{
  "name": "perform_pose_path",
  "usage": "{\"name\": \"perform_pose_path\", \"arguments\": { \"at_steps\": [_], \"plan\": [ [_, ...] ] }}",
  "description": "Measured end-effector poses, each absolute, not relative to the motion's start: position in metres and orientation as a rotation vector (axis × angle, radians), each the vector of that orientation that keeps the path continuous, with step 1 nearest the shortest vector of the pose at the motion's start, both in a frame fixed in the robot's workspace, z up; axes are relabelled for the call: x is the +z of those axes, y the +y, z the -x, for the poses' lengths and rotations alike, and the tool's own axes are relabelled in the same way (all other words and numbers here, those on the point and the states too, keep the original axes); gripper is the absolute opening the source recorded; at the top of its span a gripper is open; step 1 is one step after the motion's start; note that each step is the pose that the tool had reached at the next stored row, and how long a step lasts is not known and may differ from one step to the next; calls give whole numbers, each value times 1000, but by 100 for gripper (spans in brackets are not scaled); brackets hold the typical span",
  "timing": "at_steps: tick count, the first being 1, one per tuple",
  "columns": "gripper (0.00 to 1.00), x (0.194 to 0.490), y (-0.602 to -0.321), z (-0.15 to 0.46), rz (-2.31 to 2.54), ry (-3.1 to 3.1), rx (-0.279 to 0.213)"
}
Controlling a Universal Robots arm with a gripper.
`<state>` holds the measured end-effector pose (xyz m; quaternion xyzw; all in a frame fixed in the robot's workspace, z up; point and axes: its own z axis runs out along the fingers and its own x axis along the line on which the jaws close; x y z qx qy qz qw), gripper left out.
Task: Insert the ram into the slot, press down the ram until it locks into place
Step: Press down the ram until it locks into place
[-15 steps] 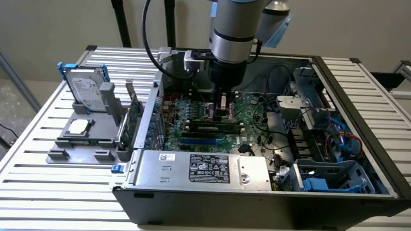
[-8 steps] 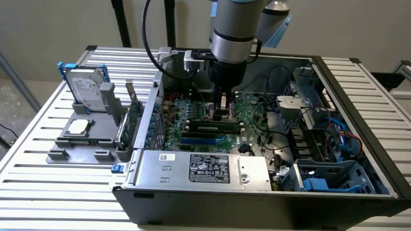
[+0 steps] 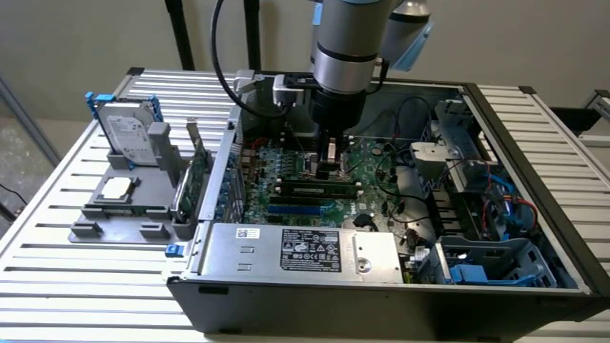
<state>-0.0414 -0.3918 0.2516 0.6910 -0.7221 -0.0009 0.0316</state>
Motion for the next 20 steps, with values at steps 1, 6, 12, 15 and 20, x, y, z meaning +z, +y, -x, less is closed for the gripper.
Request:
{"name": "perform_pose_path", "arguments": {
  "at_steps": [1, 6, 12, 15, 20],
  "plan": [
    [11, 252, -392, 41, -2128, -2224, -3],
    [11, 249, -392, 41, -2130, -2226, -4],
    [11, 242, -392, 41, -2135, -2231, -12],
    [11, 240, -392, 41, -2136, -2232, -14],
    [11, 237, -392, 41, -2138, -2232, -14]
  ]
}}
